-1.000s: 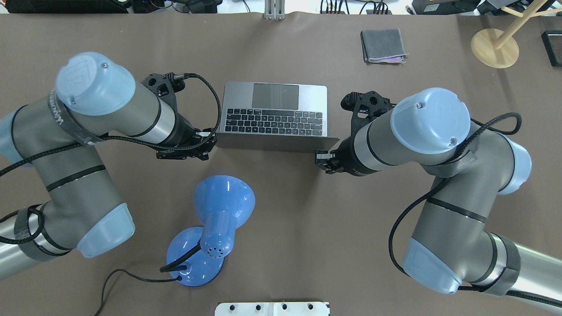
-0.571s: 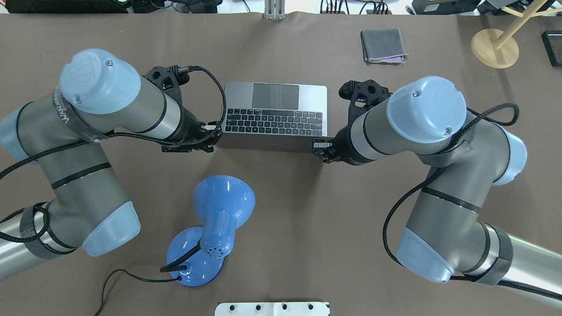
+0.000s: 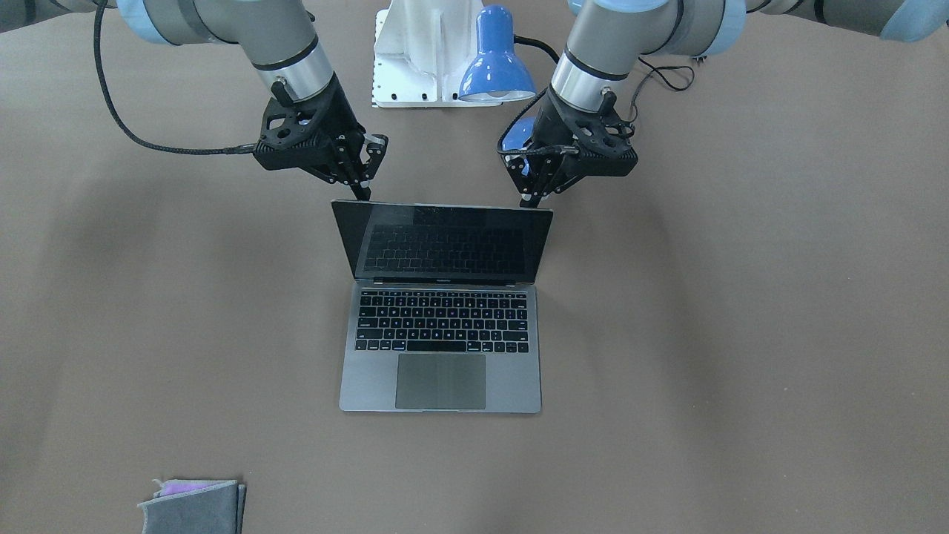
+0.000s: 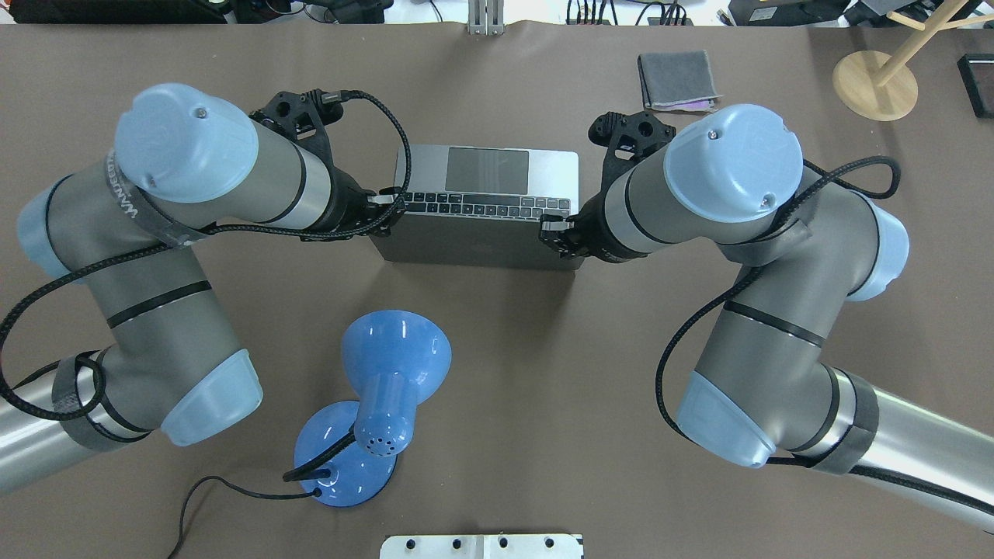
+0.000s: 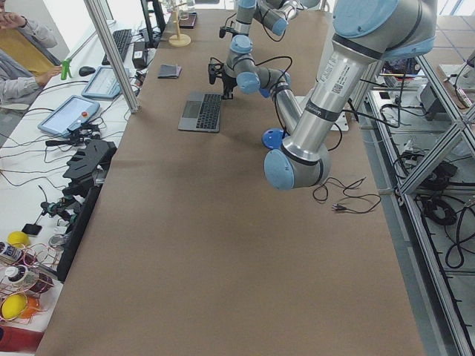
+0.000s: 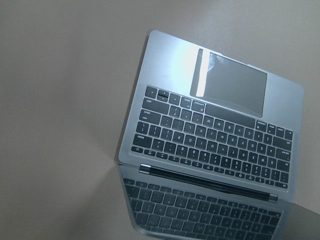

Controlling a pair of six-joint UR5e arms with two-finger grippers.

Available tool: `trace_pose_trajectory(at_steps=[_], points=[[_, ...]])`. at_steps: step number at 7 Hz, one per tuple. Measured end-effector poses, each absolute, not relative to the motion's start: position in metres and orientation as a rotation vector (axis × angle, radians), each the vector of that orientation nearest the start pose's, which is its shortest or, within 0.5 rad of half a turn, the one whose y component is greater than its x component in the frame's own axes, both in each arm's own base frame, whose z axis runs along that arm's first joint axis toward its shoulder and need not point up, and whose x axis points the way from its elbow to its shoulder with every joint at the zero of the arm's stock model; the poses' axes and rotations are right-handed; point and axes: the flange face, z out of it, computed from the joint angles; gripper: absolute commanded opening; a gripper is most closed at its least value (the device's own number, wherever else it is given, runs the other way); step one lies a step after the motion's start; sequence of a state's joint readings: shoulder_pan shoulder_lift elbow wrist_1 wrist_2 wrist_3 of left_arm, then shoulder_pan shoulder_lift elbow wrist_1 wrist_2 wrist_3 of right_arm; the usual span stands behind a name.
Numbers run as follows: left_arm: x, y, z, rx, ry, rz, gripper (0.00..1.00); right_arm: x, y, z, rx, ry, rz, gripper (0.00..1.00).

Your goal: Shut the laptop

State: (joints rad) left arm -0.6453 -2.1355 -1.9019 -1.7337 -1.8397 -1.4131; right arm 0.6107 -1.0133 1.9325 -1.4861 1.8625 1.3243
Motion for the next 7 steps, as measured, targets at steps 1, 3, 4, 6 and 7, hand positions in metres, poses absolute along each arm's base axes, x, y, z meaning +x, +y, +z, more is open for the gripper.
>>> trace_pose_trajectory(at_steps=[1,3,4,6,7], points=[[0.419,-0.456,0.174,0.212,1.066,-0.311,0.00,-0.430,-0.445,0.173,0.180,-1.013,0.204,0.00],[0.424,-0.483,0.173,0.240,1.063,-0.338,0.00,-0.435,-0.487,0.163,0.189,-0.988,0.244,0.00],[0.429,-0.496,0.179,0.252,1.060,-0.351,0.00,-0.447,-0.506,0.160,0.187,-0.973,0.257,0.00],[0.449,-0.526,0.198,0.274,1.029,-0.373,0.00,-0.479,-0.548,0.168,0.177,-0.949,0.270,0.00],[0.463,-0.546,0.207,0.278,0.999,-0.372,0.00,-0.493,-0.567,0.172,0.165,-0.933,0.268,0.00]])
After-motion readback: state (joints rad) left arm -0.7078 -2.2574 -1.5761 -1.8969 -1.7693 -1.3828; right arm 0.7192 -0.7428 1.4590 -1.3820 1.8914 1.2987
